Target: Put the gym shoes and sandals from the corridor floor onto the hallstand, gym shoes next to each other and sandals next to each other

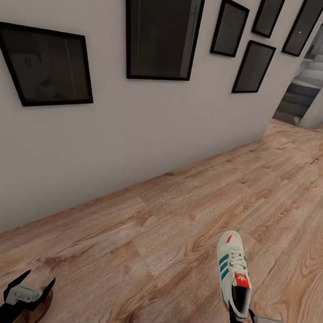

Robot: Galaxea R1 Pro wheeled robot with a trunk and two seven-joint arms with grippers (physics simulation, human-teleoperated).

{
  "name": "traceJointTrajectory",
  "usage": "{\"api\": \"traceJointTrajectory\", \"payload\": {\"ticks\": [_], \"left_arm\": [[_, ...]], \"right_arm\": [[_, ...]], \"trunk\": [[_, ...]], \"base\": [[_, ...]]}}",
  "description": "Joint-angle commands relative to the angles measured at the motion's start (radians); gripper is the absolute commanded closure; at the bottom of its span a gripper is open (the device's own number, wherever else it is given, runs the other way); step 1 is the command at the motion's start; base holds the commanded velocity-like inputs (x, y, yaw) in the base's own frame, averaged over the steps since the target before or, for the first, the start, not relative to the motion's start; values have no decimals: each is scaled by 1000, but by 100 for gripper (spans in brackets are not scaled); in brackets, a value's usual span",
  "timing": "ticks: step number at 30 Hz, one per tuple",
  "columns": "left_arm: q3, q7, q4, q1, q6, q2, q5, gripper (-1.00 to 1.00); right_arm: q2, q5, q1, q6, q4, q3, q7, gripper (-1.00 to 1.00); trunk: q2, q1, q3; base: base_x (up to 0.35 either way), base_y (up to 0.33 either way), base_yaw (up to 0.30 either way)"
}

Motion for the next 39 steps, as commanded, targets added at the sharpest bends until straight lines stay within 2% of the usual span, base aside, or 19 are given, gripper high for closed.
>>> {"api": "traceJointTrajectory", "payload": {"ticks": [1, 12, 39], "left_arm": [[0, 0, 0, 0, 0, 0, 0, -100], [0, 0, 0, 0, 0, 0, 0, -100], [1, 0, 1, 0, 0, 3, -1, -100]], "right_arm": [[0, -2, 0, 0, 0, 0, -1, 100], [-1, -3, 0, -1, -1, 0, -1, 100], [0, -3, -1, 0, 0, -3, -1, 100]], "trunk": [[0, 0, -2], [0, 0, -15], [0, 0, -26]], "base": [[0, 0, 0], [0, 0, 0], [0, 0, 0]]}}
